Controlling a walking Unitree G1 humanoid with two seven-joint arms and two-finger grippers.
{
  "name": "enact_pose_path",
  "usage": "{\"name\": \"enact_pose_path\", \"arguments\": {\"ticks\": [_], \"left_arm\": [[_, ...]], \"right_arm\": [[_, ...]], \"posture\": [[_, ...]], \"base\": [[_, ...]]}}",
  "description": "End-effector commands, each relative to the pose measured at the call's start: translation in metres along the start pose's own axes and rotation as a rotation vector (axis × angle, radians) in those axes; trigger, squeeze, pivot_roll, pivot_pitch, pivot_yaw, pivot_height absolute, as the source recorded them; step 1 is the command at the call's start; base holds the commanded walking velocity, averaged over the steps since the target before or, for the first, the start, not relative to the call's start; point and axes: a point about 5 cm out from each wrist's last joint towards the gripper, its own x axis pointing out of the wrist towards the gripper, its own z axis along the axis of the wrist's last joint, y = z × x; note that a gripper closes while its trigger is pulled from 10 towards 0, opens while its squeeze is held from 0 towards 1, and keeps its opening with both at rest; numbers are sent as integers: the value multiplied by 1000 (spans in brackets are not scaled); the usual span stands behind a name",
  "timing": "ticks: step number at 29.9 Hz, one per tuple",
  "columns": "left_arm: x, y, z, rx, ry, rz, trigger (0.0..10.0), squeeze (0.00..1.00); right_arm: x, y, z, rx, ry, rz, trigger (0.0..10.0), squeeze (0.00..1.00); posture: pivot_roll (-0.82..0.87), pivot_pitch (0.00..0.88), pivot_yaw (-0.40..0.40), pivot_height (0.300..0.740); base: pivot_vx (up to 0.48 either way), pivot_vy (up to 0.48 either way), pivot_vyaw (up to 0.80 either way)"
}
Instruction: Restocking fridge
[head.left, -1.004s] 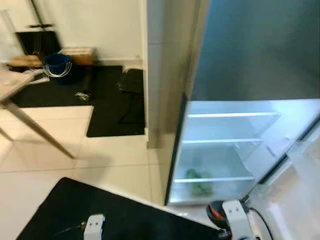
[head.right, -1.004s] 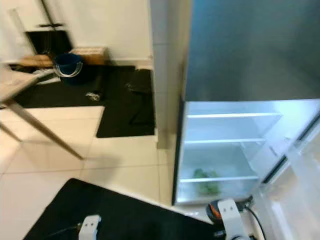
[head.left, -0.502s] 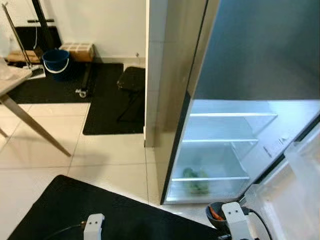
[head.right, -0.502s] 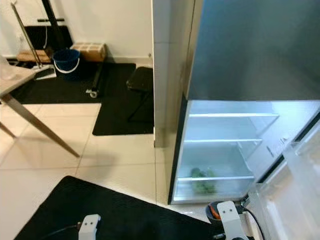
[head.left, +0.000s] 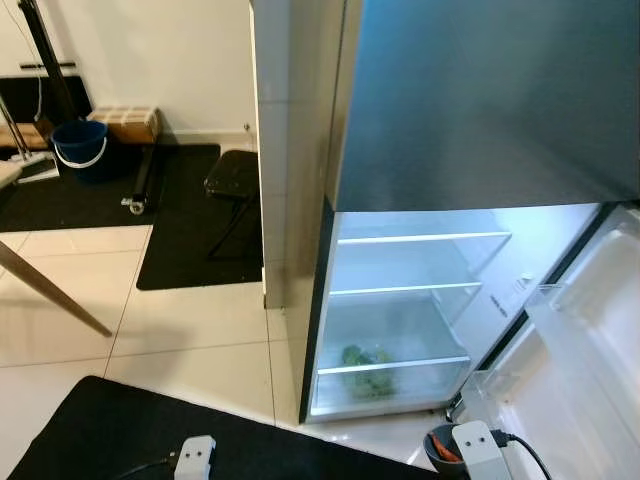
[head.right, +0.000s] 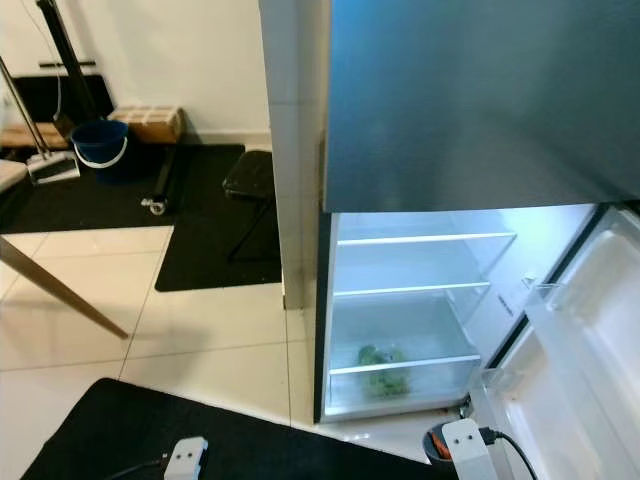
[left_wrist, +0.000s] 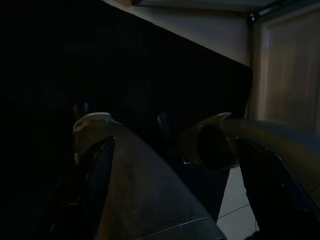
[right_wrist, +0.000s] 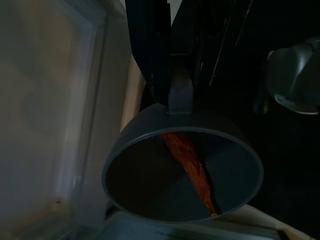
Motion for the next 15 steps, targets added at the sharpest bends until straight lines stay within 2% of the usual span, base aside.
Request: {"name": "enact_pose_path", "arguments": {"ticks": [1,7,15], "left_arm": [[-1,0,-10,-4,38,16,10000,0],[1,3,-2,58,36,73,10000,0],[1,5,1,126,56,123,10000,0]], "right_arm": [[-1,-2,-6,52,26,-23,10000,0],[-6,-3,-24,185,108,-49,10000,0],[-8,-2,-31,198,142,-50,10000,0]], "posture": [[63,0,-36,740],[82,0,-57,740],[87,0,-55,740]], "base": [[0,0,0],[0,0,0],[0,0,0]]}}
